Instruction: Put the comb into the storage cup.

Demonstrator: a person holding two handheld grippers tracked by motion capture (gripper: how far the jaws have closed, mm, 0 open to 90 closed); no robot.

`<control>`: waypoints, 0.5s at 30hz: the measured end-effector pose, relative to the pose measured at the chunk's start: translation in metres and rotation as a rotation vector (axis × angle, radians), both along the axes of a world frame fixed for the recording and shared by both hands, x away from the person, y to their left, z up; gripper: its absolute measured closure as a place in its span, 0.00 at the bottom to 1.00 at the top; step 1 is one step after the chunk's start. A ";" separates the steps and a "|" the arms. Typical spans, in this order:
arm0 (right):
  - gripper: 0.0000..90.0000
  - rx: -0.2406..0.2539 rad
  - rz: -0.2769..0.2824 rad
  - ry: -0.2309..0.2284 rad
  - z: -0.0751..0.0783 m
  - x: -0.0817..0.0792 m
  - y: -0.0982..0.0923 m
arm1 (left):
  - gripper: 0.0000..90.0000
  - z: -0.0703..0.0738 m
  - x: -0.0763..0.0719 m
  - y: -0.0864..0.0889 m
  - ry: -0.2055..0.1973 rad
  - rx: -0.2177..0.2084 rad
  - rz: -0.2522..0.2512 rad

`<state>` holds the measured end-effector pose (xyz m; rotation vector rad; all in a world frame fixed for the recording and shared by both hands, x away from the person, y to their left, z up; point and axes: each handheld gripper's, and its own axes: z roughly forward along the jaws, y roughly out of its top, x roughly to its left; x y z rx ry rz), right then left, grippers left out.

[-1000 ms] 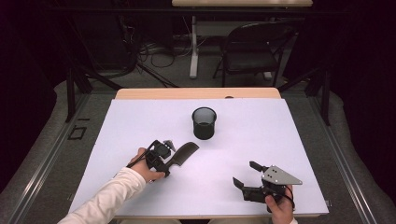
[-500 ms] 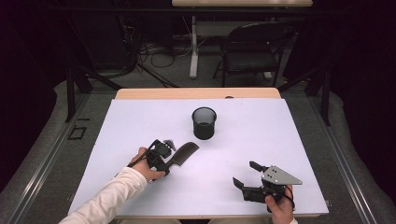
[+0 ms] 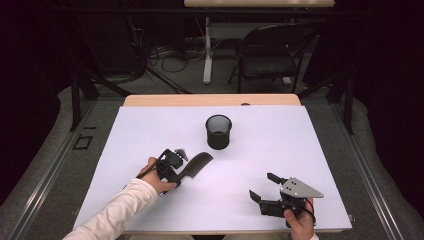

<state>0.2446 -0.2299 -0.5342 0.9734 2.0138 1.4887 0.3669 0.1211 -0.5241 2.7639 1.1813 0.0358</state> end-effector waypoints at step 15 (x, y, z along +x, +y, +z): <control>0.16 -0.001 0.001 0.001 0.000 0.000 0.000 | 0.78 0.000 0.000 0.000 -0.011 0.004 0.003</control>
